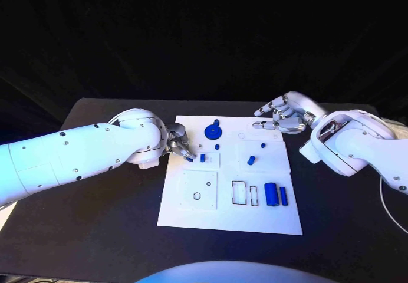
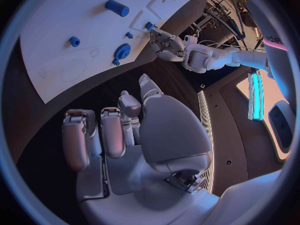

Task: Assemble the parts on the task board

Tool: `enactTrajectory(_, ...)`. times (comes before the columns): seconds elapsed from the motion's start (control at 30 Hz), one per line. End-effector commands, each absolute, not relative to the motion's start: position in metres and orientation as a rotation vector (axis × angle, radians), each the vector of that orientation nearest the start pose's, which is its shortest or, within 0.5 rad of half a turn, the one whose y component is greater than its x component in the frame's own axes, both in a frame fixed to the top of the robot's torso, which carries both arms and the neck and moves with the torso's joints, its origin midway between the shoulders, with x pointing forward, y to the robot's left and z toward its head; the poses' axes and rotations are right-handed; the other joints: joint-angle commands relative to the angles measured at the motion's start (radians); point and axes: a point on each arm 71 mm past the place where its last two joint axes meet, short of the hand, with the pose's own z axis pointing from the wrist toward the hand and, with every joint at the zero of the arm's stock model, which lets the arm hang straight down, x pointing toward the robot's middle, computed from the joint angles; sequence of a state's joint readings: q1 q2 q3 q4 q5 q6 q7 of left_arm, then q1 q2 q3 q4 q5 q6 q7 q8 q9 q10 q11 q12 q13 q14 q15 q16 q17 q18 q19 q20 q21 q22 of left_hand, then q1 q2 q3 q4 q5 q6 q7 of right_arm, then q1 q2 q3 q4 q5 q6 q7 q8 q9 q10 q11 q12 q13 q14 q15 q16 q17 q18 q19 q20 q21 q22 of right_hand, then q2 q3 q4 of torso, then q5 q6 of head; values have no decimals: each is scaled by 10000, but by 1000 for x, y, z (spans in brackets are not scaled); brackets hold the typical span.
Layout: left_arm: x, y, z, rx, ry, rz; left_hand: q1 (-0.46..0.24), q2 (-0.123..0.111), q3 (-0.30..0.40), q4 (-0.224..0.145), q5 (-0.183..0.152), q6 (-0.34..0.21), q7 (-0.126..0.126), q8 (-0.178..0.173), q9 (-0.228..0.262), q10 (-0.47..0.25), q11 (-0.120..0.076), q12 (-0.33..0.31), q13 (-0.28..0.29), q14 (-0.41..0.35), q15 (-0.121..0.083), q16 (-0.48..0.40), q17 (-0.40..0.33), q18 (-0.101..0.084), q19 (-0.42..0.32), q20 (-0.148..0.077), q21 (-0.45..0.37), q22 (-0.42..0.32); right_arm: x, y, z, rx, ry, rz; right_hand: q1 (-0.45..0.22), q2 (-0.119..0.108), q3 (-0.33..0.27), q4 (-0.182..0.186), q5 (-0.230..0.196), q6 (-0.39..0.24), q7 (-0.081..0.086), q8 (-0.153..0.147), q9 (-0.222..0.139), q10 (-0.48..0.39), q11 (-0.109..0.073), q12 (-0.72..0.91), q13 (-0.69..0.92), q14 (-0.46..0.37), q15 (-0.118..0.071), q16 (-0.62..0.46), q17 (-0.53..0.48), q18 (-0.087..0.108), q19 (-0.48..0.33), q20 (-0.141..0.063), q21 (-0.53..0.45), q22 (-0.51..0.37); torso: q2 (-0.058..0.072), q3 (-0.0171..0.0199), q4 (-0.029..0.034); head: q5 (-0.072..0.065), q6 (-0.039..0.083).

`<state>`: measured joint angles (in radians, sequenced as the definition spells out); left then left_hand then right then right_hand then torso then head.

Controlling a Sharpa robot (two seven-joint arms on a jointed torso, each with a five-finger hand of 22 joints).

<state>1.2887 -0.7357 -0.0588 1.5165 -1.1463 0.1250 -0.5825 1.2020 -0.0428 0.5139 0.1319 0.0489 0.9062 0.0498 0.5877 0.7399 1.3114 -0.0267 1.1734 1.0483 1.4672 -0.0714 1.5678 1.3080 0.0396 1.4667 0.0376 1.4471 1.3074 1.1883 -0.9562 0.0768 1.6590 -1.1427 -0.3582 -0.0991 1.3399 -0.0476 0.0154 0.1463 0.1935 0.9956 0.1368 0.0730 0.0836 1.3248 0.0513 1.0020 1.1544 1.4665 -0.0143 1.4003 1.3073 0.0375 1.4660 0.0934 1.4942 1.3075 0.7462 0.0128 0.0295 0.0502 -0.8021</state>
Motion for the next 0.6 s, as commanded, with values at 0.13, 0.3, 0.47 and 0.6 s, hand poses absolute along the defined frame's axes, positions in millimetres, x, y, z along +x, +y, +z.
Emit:
enactTrajectory(0.13,487,172,-197,-268,22920,-3184,70,-41,772,-742,52,35,-84,64,-11,64,-10,60,9,1036,-80,30,2628,-2,224,-65,50,1136,473,-220,-138,1801,16262,8451,-32,35,-67,14,57,26,37,-40,13,-70,11,-43,-9,543,-69,-58,312,8,-11,-43,-50,1085,1,5,-14,34,-11)
enactTrajectory(0.3,487,174,-198,-305,22941,-3106,70,-41,772,-742,52,35,-84,64,-11,64,-10,60,9,1036,-80,30,2628,-2,224,-65,50,1136,473,-220,-138,1801,16270,8452,-32,35,-67,14,57,26,37,-40,13,-70,11,-43,-9,543,-69,-58,312,8,-11,-43,-50,1085,3,0,-15,29,-19)
enactTrajectory(0.47,488,173,-198,-310,22951,-3076,70,-41,772,-742,52,35,-84,64,-11,64,-10,60,9,1036,-80,30,2628,-2,224,-65,50,1136,473,-220,-138,1800,16271,8458,-32,35,-67,14,57,26,37,-40,13,-70,11,-43,-9,543,-69,-58,312,8,-11,-43,-50,1085,4,0,-2,42,-26)
enactTrajectory(0.6,488,172,-198,-303,22965,-3039,61,-49,791,-745,53,45,-86,70,-10,68,-11,60,7,1036,-82,30,2628,-3,227,-66,54,1141,473,-220,-138,1794,16271,8469,-32,35,-67,14,57,26,37,-40,13,-70,11,-43,-9,543,-69,-58,312,8,-11,-43,-50,1085,2,3,-13,49,-34)
